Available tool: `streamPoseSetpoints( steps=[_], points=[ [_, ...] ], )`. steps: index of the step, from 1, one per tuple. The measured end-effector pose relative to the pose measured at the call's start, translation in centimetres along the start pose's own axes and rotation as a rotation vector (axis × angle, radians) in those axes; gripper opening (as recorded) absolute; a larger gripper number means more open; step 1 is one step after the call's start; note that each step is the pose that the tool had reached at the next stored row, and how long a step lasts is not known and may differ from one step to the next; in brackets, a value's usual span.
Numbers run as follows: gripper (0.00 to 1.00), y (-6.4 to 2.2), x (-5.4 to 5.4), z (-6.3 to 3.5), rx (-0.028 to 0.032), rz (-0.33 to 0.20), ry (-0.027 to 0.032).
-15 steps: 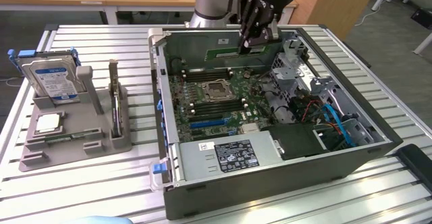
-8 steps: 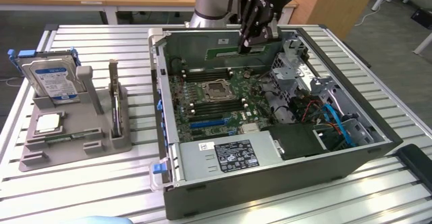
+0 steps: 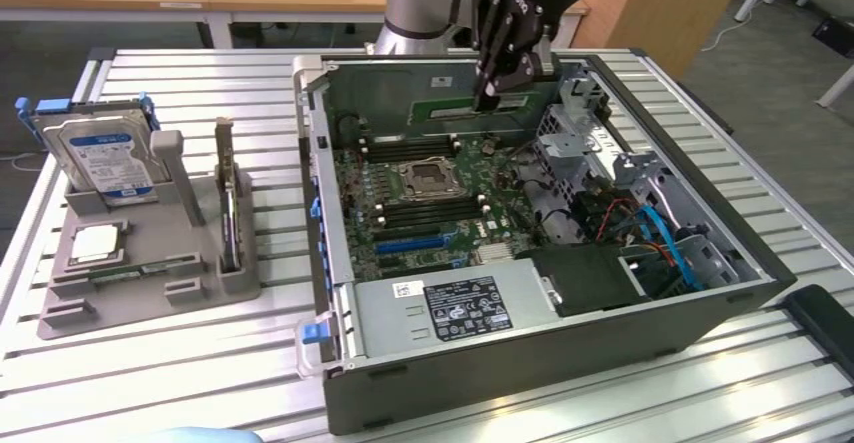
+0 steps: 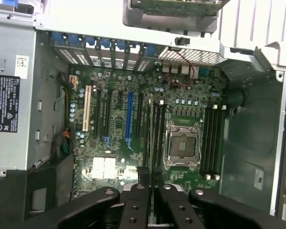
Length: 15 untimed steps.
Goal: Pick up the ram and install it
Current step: 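Pick up the ram and move it above insertion slot, then insert the ram into the slot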
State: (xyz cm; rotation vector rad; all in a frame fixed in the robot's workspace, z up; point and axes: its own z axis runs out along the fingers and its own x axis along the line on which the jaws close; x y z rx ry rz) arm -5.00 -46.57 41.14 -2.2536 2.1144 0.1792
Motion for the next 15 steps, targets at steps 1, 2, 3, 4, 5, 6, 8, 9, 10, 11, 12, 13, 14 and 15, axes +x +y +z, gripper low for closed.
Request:
streamPoseSetpoints(
  steps=[1, 2, 3, 4, 5, 6, 8, 9, 10, 11, 12, 13, 14, 15],
  points=[
    [0.13, 0.0, 0.0, 0.0, -0.0001, 0.0, 0.0013],
    [0.13, -0.01, 0.01, 0.0, -0.0001, 0.0, 0.0015],
    [0.13, -0.01, 0.01, 0.0, -0.0002, 0.0, 0.0017],
    [0.13, -0.01, 0.01, 0.0, -0.0002, 0.0, 0.0017],
    [0.13, -0.02, 0.0, 0.0, -0.0003, 0.0, 0.0018],
    [0.13, -0.02, 0.0, 0.0, -0.0003, 0.0, 0.0018],
    [0.13, -0.02, 0.0, 0.0, -0.0002, 0.0, 0.0018],
    [0.13, -0.02, 0.0, 0.0, -0.0002, 0.0, 0.0018],
    [0.13, -0.02, 0.0, 0.0, -0.0003, 0.0, 0.0017],
    [0.13, -0.02, 0.0, 0.0, -0.0003, 0.0, 0.0018],
    [0.13, -0.02, 0.0, 0.0, -0.0003, 0.0, 0.0017],
    [0.13, -0.02, 0.0, 0.0, -0.0002, 0.0, 0.0018],
    [0.13, -0.02, 0.0, 0.0, -0.0002, 0.0, 0.0017],
    [0.13, -0.02, 0.0, 0.0, -0.0003, 0.0, 0.0018]
  ],
)
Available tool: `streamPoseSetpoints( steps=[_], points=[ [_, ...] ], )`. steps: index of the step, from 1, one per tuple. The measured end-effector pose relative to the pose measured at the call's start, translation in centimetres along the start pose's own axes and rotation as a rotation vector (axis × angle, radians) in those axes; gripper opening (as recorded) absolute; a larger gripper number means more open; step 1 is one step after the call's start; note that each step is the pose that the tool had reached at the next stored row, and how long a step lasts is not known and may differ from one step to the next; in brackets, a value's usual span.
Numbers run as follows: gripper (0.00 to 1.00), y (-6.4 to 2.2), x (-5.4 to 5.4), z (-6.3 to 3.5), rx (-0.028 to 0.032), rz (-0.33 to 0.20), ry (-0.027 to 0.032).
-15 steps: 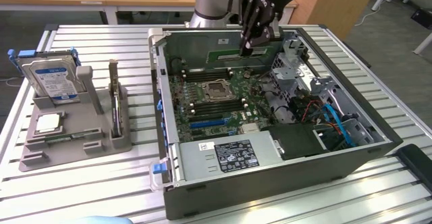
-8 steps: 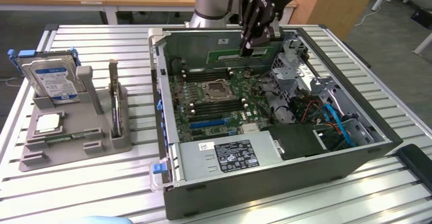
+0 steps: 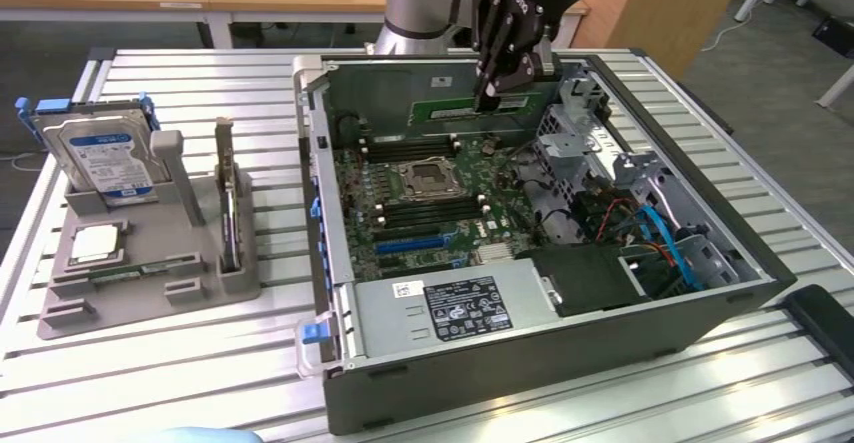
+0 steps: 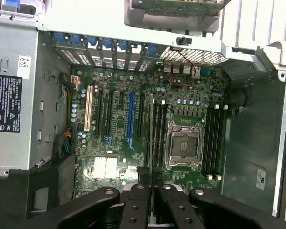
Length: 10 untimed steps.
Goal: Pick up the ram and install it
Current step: 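Insert the ram into the slot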
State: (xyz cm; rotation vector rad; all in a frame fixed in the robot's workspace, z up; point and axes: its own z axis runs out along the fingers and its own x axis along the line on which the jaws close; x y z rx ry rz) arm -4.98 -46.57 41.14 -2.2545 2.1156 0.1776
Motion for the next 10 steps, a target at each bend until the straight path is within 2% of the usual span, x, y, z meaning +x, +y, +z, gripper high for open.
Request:
streamPoseSetpoints(
  steps=[10],
  points=[
    [0.13, -0.14, -1.5, 0.47, 0.0018, 0.016, 0.0003]
  ],
)
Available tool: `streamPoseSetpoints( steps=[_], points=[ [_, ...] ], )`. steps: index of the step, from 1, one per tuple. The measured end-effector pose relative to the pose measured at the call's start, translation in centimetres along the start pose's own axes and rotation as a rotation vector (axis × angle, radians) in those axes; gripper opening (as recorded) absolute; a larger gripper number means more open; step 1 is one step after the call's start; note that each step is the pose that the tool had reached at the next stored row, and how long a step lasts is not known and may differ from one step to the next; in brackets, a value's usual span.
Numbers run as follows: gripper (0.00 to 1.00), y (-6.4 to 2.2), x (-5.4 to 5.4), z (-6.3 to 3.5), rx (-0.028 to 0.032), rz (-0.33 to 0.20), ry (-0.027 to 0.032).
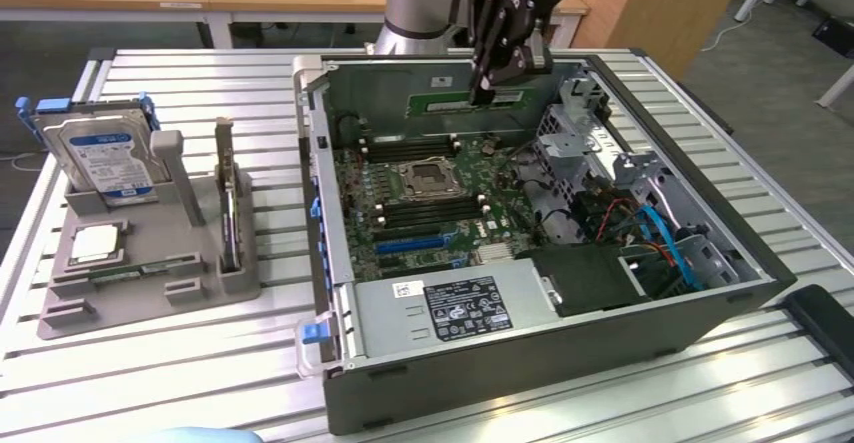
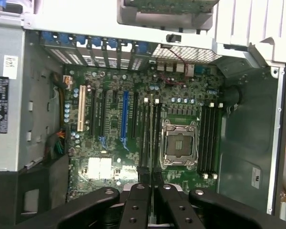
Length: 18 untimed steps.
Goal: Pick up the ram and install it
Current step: 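Insert the ram into the slot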
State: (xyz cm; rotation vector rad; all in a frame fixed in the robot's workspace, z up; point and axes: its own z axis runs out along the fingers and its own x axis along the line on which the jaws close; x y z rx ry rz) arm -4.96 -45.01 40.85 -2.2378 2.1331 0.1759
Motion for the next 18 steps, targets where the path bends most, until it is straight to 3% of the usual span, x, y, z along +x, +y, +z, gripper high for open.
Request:
streamPoseSetpoints(
  steps=[6, 12, 18],
  points=[
    [0.13, -0.08, -1.0, 0.52, 0.0013, 0.012, -0.0002],
    [0.13, -0.1, -1.1, 0.85, 0.0081, 0.072, -0.0029],
    [0.13, -0.14, -1.0, 1.73, 0.0098, 0.087, -0.0037]
  ],
)
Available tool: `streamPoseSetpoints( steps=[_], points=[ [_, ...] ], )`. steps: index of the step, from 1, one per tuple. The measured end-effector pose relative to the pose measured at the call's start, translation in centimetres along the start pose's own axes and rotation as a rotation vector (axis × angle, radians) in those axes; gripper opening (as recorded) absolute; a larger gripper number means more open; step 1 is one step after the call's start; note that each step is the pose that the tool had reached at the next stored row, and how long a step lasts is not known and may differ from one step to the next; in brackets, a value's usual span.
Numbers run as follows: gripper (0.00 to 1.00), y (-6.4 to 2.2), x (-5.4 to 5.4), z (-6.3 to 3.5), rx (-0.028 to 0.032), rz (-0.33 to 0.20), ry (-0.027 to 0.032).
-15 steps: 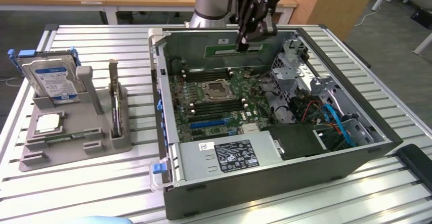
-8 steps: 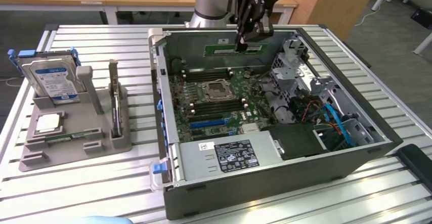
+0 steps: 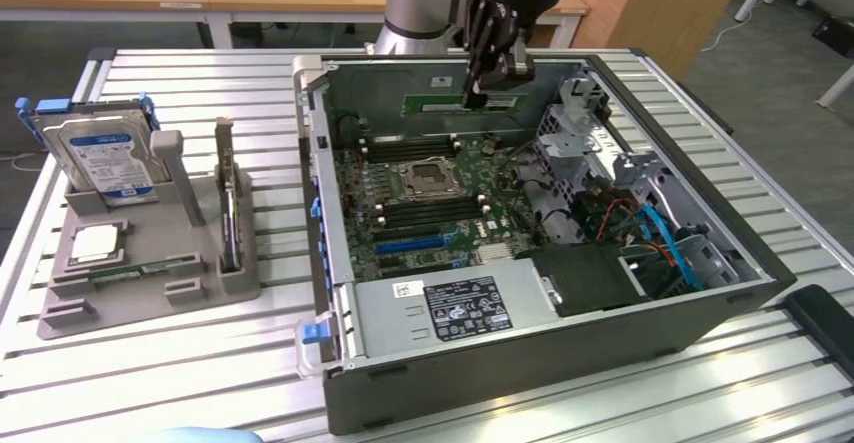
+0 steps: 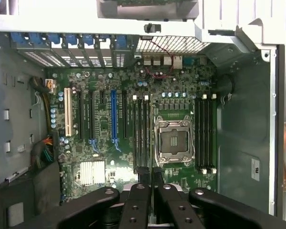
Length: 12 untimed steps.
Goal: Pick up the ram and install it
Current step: 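Insert the ram into the slot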
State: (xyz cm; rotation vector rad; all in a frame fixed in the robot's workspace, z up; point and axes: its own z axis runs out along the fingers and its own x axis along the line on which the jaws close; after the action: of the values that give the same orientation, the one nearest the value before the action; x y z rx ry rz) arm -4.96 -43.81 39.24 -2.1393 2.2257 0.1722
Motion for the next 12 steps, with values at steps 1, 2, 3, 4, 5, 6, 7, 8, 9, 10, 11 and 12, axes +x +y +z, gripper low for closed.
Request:
streamPoseSetpoints(
  steps=[1, 2, 3, 4, 5, 6, 7, 8, 9, 10, 11, 12],
  points=[
    [0.13, -0.01, 0.0, 0.18, 0.0002, 0.001, 0.0],
    [0.13, -0.02, 0.0, 0.37, 0.0004, 0.003, -0.0001],
    [0.13, -0.02, 0.1, 0.54, 0.0005, 0.005, -0.0001],
    [0.13, -0.03, 0.1, 0.73, 0.0007, 0.006, -0.0002],
    [0.13, -0.04, 0.1, 0.9, 0.0009, 0.008, -0.0002],
    [0.13, -0.05, 0.1, 1.08, 0.0011, 0.01, -0.0004],
    [0.13, -0.06, 0.1, 1.26, 0.0013, 0.011, -0.0005],
    [0.13, -0.07, 0.2, 1.44, 0.0015, 0.013, -0.0006],
    [0.13, -0.08, 0.2, 1.64, 0.0018, 0.015, -0.0007],
    [0.13, -0.09, 0.2, 1.81, 0.0019, 0.016, -0.0007],
    [0.13, -0.09, 0.2, 1.99, 0.002, 0.018, -0.0007],
    [0.13, -0.1, 0.2, 2.16, 0.0021, 0.019, -0.0007]
  ],
)
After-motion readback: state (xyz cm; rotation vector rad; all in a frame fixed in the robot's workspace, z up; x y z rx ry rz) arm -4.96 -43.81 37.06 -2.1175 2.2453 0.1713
